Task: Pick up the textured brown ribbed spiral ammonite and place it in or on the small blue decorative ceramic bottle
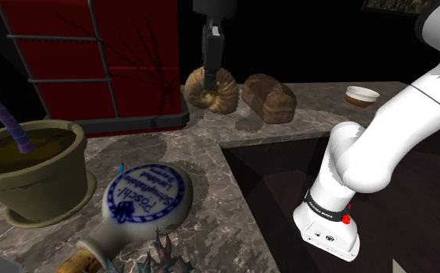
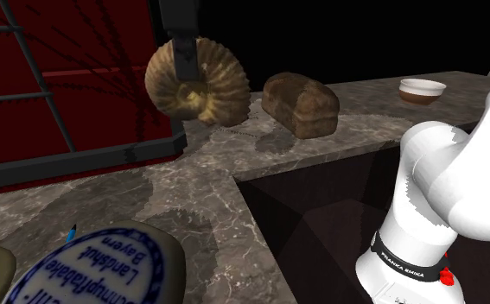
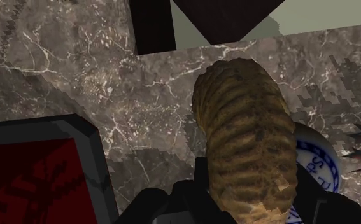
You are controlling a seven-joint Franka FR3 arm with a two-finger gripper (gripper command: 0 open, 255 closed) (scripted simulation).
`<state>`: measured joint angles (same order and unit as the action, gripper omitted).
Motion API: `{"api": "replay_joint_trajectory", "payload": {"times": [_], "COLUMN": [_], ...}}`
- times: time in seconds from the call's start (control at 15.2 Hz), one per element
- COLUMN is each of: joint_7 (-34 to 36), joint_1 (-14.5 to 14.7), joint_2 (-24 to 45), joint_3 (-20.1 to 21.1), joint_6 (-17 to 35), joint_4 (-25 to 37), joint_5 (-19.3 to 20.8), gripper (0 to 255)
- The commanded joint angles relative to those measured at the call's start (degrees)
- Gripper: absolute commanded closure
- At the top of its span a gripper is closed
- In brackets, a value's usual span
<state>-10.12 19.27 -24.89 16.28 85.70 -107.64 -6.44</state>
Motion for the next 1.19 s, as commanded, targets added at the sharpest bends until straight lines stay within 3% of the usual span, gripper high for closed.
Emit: {"api": "replay_joint_trajectory", "payload": {"times": [0.0, 0.33, 0.66, 0.86, 1.12], "joint_7": [0.1, 5.8, 13.5, 18.4, 24.0], "joint_1": [-0.1, 0.5, 2.3, 4.7, 10.6], "joint_2": [0.6, 8.2, 19.4, 27.5, 39.2], "joint_3": [0.0, 4.5, 10.3, 13.5, 16.2], "joint_6": [-1.7, -2.5, -4.2, -6.4, -11.3], "joint_4": [2.3, 10.8, 23.1, 32.5, 47.2], "joint_5": [0.2, 1.1, 4.8, 8.8, 15.7], "gripper": [255, 255, 255, 255, 255]}}
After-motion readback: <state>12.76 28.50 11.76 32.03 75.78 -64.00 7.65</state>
